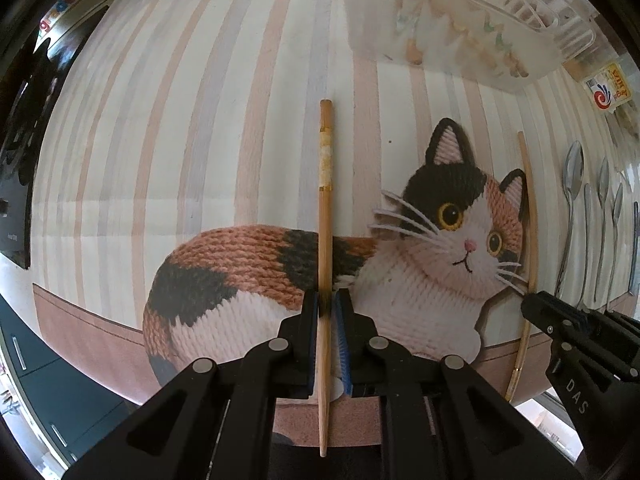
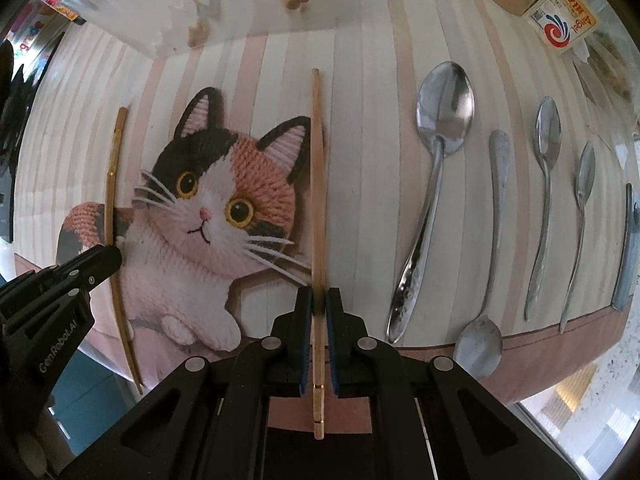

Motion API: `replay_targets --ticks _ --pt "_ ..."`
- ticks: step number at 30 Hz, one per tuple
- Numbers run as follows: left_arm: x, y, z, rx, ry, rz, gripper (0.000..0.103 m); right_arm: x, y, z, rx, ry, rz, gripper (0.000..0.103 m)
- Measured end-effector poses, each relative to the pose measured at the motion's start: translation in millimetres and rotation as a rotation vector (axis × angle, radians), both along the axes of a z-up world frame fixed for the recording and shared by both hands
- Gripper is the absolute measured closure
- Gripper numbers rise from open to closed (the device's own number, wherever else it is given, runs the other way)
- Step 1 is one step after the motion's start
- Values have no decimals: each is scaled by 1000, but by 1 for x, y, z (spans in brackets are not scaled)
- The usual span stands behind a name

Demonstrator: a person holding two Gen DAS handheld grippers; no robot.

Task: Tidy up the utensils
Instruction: 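Grasp a wooden chopstick with the left tool while the right tool grasps another, then carry the chopstick with the left tool while the right tool carries its chopstick to the basket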

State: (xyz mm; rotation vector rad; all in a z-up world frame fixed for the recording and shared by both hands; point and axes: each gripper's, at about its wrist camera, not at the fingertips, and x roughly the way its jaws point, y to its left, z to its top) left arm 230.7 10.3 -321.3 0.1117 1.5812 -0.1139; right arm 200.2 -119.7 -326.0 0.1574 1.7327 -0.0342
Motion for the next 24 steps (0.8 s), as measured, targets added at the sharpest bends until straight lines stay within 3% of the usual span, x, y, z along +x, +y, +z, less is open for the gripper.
replay_targets --ticks 11,15,20,24 --pt "5 -5 -2 -4 -17 -18 99 25 -11 8 17 -4 -30 96" --pt "5 6 4 13 -38 -1 99 24 -25 14 67 6 -81 96" --pt "10 20 33 19 -99 33 99 32 -32 42 98 -45 -76 96" --pt "14 30 76 18 -182 61 99 42 -41 73 117 -99 -81 96"
